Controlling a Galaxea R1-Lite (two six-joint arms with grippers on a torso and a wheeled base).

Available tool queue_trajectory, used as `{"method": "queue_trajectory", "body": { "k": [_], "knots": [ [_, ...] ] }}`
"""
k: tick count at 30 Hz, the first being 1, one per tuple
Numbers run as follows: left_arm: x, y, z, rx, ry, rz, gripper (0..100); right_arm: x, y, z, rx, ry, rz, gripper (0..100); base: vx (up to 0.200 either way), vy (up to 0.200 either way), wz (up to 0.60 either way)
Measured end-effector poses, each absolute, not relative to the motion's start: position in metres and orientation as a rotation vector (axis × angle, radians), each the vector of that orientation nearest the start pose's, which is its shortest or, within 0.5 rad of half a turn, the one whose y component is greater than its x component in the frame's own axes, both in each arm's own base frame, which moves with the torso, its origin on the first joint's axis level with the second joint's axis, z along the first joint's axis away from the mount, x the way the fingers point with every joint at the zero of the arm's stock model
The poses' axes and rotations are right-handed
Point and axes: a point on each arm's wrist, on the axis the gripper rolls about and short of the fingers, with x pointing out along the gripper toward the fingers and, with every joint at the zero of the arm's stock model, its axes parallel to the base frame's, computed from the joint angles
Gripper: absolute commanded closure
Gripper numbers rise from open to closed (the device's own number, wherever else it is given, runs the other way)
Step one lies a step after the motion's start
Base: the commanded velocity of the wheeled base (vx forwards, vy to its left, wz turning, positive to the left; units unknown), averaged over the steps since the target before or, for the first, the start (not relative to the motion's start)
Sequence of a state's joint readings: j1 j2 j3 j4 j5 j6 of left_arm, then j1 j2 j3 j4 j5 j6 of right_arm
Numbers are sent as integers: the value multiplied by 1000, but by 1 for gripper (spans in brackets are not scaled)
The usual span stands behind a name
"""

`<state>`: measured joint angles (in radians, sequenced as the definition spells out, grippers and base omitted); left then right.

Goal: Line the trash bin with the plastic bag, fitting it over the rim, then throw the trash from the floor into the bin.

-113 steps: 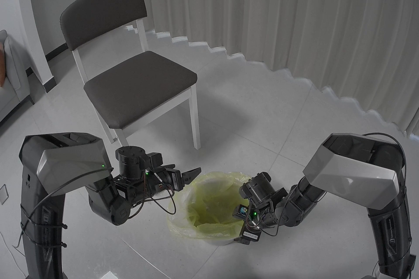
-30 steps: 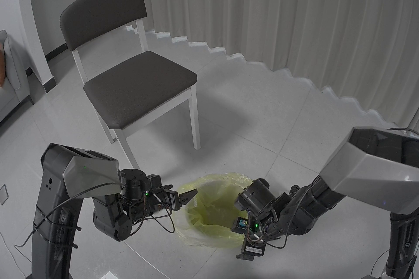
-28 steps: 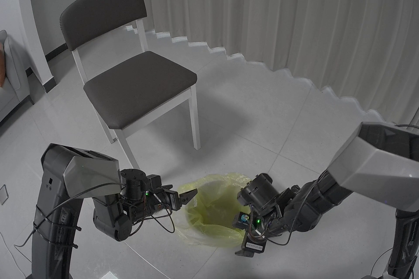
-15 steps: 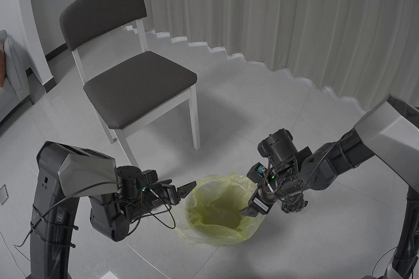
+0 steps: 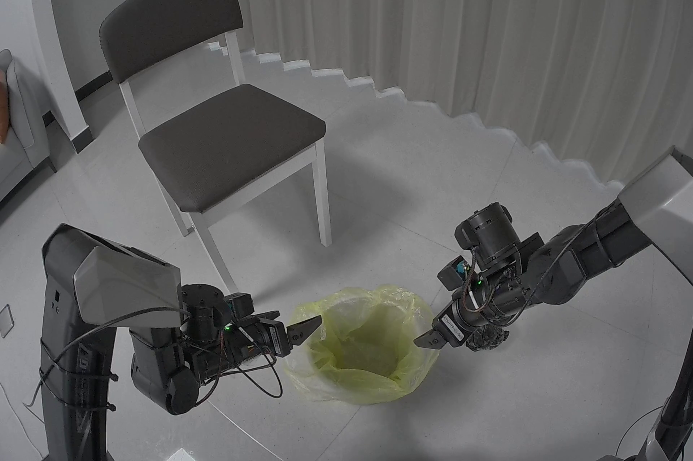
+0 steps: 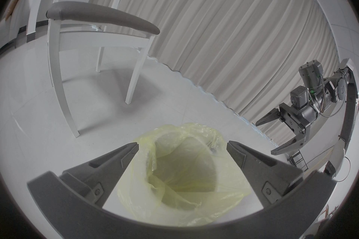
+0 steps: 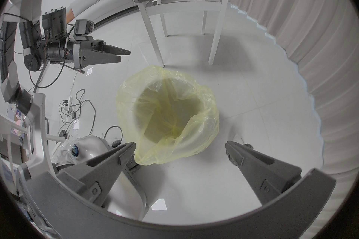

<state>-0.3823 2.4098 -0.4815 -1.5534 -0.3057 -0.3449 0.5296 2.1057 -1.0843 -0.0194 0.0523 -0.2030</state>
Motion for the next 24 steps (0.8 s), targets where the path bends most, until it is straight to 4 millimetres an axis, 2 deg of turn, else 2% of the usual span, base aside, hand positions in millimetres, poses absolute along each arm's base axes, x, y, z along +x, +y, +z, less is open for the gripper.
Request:
{"method": "queue_trajectory", "body": {
  "k": [4, 8, 16, 21, 24],
  "knots": [
    [300, -127, -27, -311, 499, -595, 0, 318, 184, 66, -419, 912, 626, 0, 0, 0, 0],
    [306, -126, -28, -313, 481, -586, 0, 332, 185, 68, -411, 886, 611, 0, 0, 0, 0],
    [331, -123, -33, -320, 416, -542, 0, 382, 195, 65, -393, 876, 576, 0, 0, 0, 0],
    [337, -120, -37, -325, 413, -517, 0, 408, 199, 49, -389, 931, 554, 0, 0, 0, 0],
    [338, -117, -43, -329, 420, -502, 0, 422, 197, 24, -388, 983, 537, 0, 0, 0, 0]
  ]
}}
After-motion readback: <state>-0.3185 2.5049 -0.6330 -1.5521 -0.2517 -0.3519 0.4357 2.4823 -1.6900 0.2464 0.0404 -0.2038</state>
